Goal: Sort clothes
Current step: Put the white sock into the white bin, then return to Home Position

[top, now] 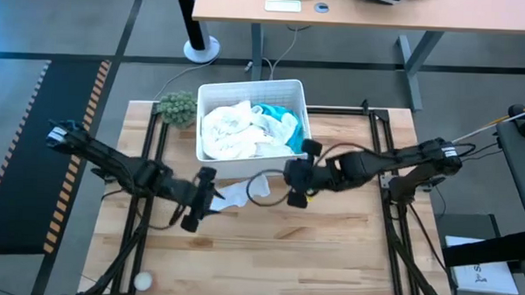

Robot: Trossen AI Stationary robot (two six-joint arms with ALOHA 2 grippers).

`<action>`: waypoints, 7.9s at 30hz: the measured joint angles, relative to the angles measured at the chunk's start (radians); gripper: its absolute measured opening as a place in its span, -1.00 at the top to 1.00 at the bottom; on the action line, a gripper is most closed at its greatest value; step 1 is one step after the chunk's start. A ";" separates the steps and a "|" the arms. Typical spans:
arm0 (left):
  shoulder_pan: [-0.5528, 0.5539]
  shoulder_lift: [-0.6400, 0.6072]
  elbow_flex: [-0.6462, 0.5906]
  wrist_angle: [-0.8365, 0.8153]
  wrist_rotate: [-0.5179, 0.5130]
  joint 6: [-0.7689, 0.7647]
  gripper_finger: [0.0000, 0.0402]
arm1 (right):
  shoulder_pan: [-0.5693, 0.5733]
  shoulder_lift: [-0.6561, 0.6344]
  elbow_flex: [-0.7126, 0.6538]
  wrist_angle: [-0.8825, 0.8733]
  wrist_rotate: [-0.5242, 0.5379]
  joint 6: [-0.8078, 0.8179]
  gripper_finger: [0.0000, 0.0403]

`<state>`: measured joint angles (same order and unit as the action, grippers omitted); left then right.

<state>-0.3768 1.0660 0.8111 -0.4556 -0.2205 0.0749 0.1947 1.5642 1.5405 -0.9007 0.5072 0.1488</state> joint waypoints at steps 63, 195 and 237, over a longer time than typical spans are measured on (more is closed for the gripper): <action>0.098 0.038 0.191 0.325 -0.358 0.014 1.00 | 0.247 -0.092 -0.268 0.211 0.203 0.233 0.75; 0.979 0.242 0.005 0.624 0.185 -0.048 1.00 | -0.571 -0.505 -0.517 -0.340 -0.149 0.579 1.00; 0.973 -0.755 -0.590 0.611 0.580 -0.002 1.00 | -0.259 -1.507 -1.298 0.868 -0.228 -0.434 1.00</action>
<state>0.5964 0.3114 0.2213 0.1557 0.3592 0.0730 -0.0639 0.0572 0.2421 -0.0322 0.2789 -0.2852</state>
